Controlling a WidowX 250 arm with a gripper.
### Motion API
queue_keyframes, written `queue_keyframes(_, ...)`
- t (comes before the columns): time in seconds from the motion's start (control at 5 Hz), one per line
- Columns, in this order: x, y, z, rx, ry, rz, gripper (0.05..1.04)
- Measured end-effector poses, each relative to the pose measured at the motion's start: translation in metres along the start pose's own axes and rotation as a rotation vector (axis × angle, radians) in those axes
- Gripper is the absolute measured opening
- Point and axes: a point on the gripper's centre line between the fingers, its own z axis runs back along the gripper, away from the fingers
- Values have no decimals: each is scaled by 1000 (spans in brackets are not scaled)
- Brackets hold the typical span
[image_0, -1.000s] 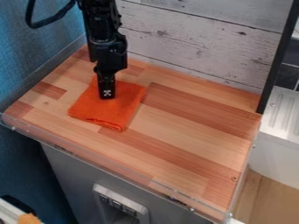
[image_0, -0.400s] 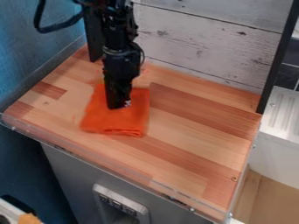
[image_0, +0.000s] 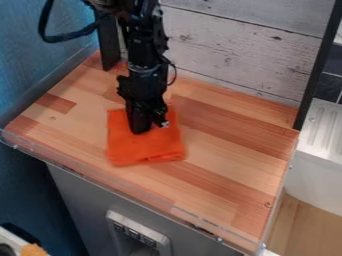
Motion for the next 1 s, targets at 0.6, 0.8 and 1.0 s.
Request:
queue_keyframes(0.6, -11, -25, 4, -38, -66, 239, 67)
queue_keyframes(0.8, -10, -28, 4, -58, -69, 283, 67)
queue_keyframes(1.0, -7, -32, 9, -79, -51, 310, 67)
